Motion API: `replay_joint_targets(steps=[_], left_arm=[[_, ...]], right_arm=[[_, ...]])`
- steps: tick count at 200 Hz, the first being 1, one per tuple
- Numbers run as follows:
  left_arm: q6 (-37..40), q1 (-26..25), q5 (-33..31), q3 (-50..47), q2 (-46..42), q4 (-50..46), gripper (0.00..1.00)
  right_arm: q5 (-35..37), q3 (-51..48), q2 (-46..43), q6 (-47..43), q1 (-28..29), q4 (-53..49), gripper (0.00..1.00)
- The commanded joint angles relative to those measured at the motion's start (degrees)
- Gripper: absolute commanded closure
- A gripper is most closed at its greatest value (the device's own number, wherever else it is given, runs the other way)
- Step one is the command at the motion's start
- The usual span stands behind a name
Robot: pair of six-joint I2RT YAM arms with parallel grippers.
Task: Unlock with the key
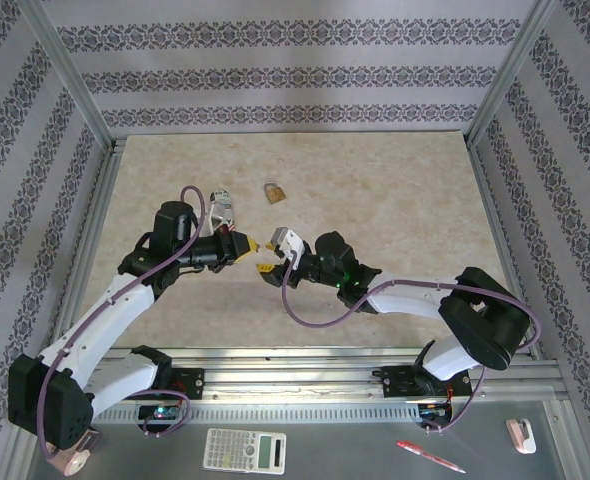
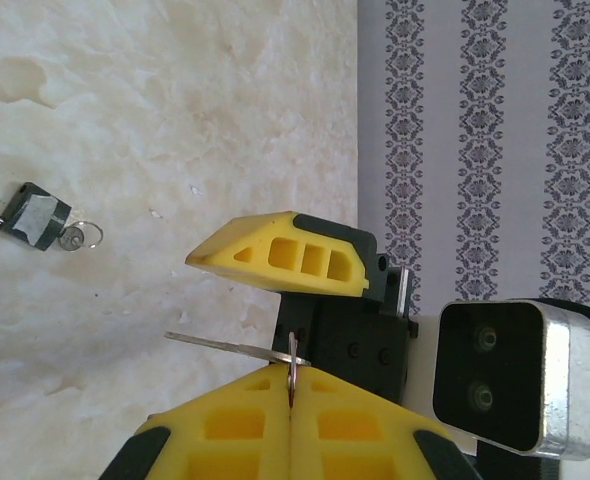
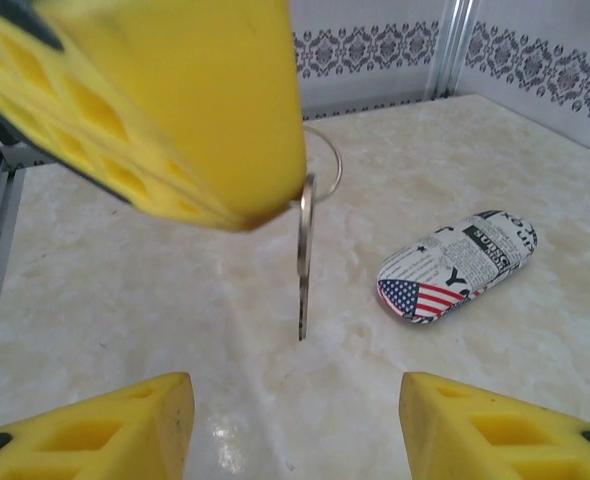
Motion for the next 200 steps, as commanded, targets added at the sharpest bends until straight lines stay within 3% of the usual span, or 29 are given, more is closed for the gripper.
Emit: replay_joint_targets(steps=[1,168,200], left_arm=[[-0.56,-0.85,0.3,0.79,0.22,3.19,1.0],[-1.35,-1.21,0.25,-1.55,-0.21,5.22,1.0],[-1.28,-1.25,0.21,-1.63,-0.27,5.12,1.0]], right_arm=[[0.67,1.29,0.77,-1.5,0.38,2.4,0.44],[1.24,4.16,2.07,-0.97,0.25,2.26,0.59],[1.39,4.31,2.35,-1.05,0.29,2.05,0.67]])
